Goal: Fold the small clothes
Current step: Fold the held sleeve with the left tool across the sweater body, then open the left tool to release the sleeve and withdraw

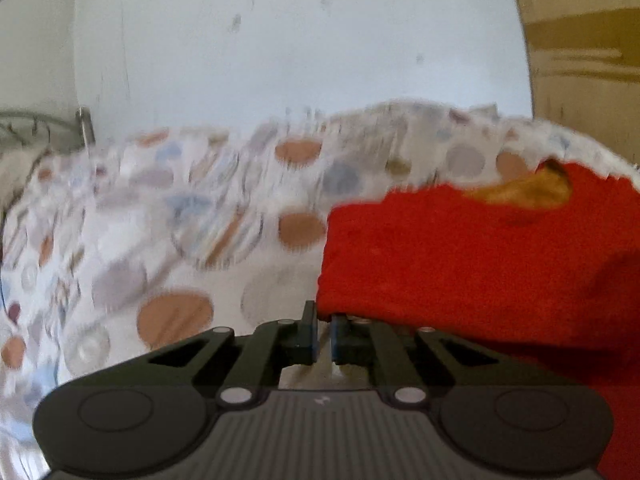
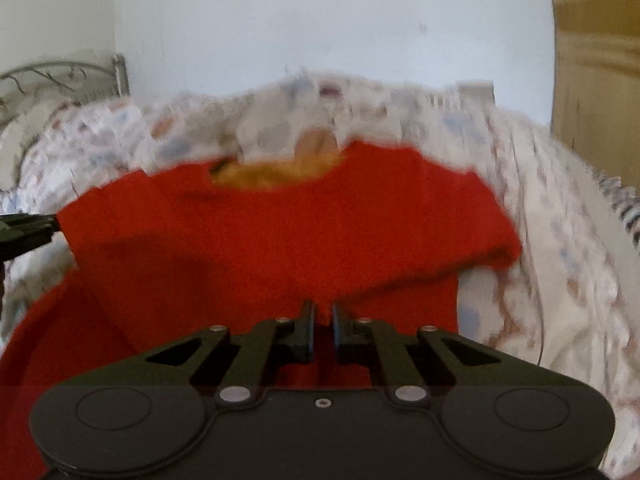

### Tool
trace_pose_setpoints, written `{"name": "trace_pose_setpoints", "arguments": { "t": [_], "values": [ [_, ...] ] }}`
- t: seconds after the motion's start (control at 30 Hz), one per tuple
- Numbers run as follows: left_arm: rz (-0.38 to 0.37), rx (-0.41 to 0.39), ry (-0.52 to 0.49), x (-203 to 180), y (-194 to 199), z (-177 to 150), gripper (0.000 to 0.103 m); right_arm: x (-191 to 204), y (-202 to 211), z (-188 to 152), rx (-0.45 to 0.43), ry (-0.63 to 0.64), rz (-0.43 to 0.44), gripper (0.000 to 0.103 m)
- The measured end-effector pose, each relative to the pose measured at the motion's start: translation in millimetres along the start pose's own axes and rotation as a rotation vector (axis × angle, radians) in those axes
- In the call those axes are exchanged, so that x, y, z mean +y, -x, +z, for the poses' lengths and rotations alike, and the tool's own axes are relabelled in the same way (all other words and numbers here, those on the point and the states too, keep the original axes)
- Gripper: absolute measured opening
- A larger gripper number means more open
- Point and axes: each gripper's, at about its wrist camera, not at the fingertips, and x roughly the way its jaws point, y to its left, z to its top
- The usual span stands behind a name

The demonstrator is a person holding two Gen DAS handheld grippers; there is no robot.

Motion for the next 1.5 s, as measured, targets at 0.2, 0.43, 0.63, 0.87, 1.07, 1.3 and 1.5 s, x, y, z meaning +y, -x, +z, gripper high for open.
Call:
{"name": "trace_pose_setpoints", "arguments": {
  "t": [0.2, 0.43, 0.63, 0.87, 1.07, 1.3, 1.5],
  "values": [
    [-0.094, 0.063, 0.111, 20, -6, -7, 0.006, -3, 0, -5, 0.011, -0.015, 0.003, 0.017],
    [-0.02, 0.089, -0.055, 15, 28, -12, 0.006, -13, 19, -10, -0.022, -0.06, -0.031, 0.078],
    [0.031, 0.071, 0.056, 26, 46, -7, 0.018, -17, 30, -12, -0.064, -0.072, -0.114, 0.1],
    [0.026, -0.007, 0.13, 8, 10, 28, 0.083, -2, 17, -16, -0.063, -0.011, -0.154, 0.102],
    [0.087, 0.061, 0.07, 2, -31, 15, 0.084, 2, 8, -26, -0.037, 0.013, -0.175, 0.102],
    [0.079, 0.065, 0.127, 14, -23, 12, 0.084, -23, 15, -33, -0.032, -0.163, -0.122, 0.103],
    [0.034, -0.005, 0.139, 13, 52, 11, 0.099, -49, 70, -40, -0.097, -0.294, -0.021, 0.103]
  ]
}}
